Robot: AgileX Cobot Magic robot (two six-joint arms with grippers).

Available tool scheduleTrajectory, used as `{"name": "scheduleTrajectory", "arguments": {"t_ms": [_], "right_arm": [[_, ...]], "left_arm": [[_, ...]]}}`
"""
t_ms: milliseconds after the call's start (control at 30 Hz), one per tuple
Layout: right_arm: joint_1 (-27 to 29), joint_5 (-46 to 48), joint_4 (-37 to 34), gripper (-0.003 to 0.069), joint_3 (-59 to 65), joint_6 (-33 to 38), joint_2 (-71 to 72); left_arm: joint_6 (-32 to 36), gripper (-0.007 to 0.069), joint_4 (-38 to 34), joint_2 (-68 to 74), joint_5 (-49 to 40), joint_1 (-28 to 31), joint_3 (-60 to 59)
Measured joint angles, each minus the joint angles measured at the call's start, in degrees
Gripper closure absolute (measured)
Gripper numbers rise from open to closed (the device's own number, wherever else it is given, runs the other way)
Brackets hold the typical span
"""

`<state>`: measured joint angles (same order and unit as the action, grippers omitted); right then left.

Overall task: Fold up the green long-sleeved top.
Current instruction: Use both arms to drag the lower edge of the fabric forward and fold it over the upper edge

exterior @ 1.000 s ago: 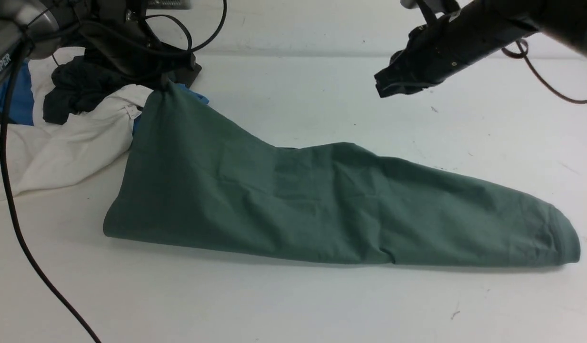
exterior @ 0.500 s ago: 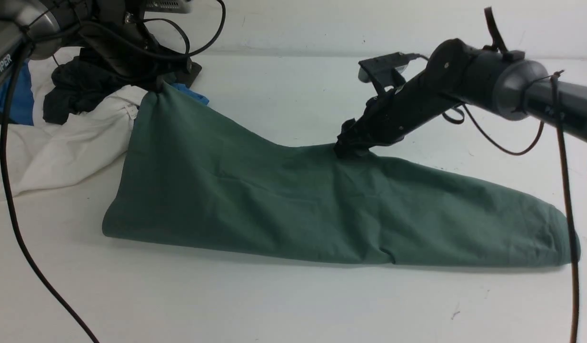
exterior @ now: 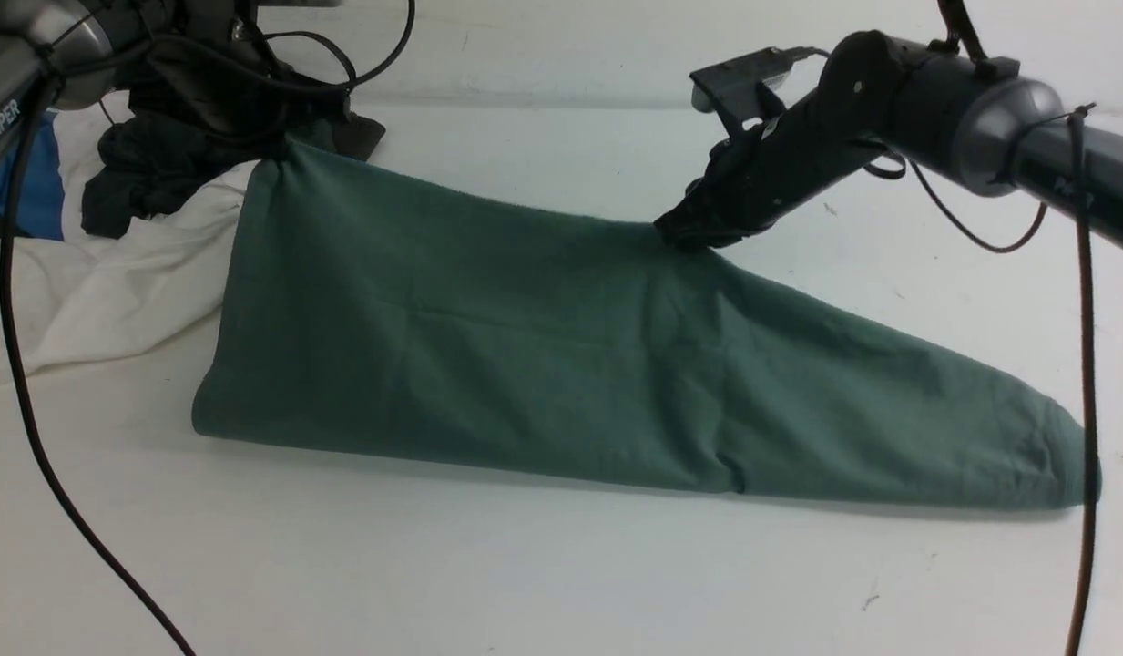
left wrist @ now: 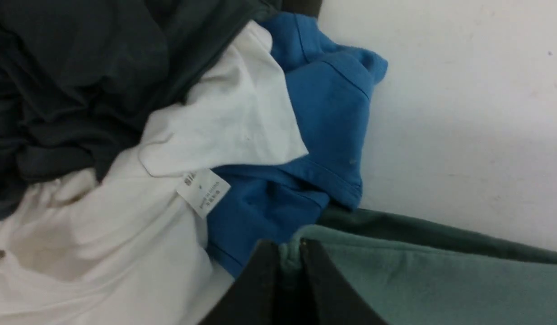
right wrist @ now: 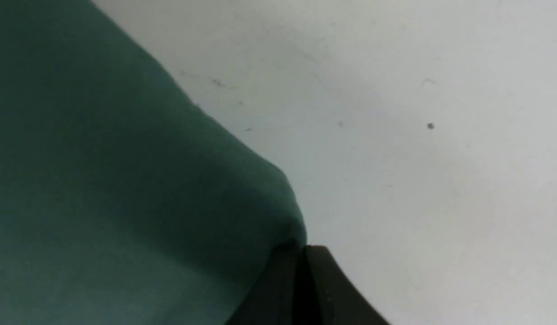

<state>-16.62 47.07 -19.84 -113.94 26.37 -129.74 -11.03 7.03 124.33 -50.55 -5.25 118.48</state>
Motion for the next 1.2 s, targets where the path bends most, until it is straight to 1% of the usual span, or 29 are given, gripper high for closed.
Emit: {"name": "scheduleTrajectory", "arguments": {"t_ms": [267, 333, 400, 467, 533, 567, 600, 633, 700, 733, 800, 867, 967, 1000, 1067, 1100, 1200], "right_arm": [[0.1, -2.7, 0.3, 0.0659, 0.0, -1.0, -2.8], [0.1, -3.1, 0.3, 0.0651, 0.0, -1.0, -3.6], [0.1, -3.6, 0.4, 0.0629, 0.0, -1.0, -4.0], [0.1, -4.0, 0.5, 0.0591, 0.0, -1.0, -4.0], [0.1, -4.9, 0.5, 0.0537, 0.0, -1.1, -4.0], [0.1, -5.1, 0.5, 0.0531, 0.0, -1.1, -4.0], [0.1, -5.2, 0.9, 0.0476, 0.0, -1.4, -4.0], [0.1, -5.2, 1.5, 0.0447, 0.0, -1.9, -4.0], [0.1, -4.4, 3.7, 0.0378, 0.0, -3.4, -3.7], [0.1, -2.9, 6.1, 0.0334, 0.0, -5.2, -3.2], [0.1, 0.9, 11.0, 0.0268, -0.2, -9.5, -1.4], [0.1, 6.1, 15.8, 0.0221, -1.2, -13.3, 1.3], [0.1, 13.7, 19.5, 0.0206, -3.0, -15.9, 5.0], [0.1, 18.1, 21.4, 0.0215, -4.1, -16.7, 7.1], [0.6, 22.1, 22.4, 0.0268, -4.7, -17.7, 10.4], [1.1, 23.0, 22.4, 0.0321, -4.2, -18.4, 12.5], [2.9, 23.5, 21.4, 0.0499, 0.8, -19.7, 17.8]], "left_arm": [[-0.3, 0.0605, 0.9, 5.4, 5.2, 0.0, 0.1], [-0.4, 0.0595, 1.0, 6.5, 5.7, 0.0, 0.1], [-0.4, 0.0573, 1.2, 7.2, 6.0, 0.0, 0.1], [-0.4, 0.0526, 1.7, 7.7, 6.5, 0.0, 0.1], [-0.6, 0.0466, 2.4, 8.2, 6.9, 0.0, 0.1], [-0.7, 0.0458, 2.6, 8.2, 6.9, 0.0, 0.1], [-1.0, 0.0396, 3.4, 8.4, 6.9, 0.0, 0.1], [-1.2, 0.0357, 4.0, 8.4, 6.8, 0.0, 0.1], [-1.4, 0.03, 6.0, 8.2, 5.8, 0.0, 0.5], [-1.5, 0.0277, 7.4, 7.7, 4.6, 0.0, 0.9], [-1.7, 0.0256, 9.9, 5.9, 1.5, 0.0, 2.1], [-1.7, 0.0263, 10.5, 3.8, -1.5, 0.0, 3.4], [-1.3, 0.0319, 8.4, 0.4, -6.5, 0.0, 4.6], [0.2, 0.0374, 4.9, -1.4, -9.4, 0.0, 4.9], [4.3, 0.0491, -1.0, -3.7, -14.0, -0.1, 5.0], [7.4, 0.0562, -4.4, -4.4, -16.5, -0.2, 5.0], [13.3, 0.0619, -10.7, -4.1, -20.0, -0.8, 4.5]]}}
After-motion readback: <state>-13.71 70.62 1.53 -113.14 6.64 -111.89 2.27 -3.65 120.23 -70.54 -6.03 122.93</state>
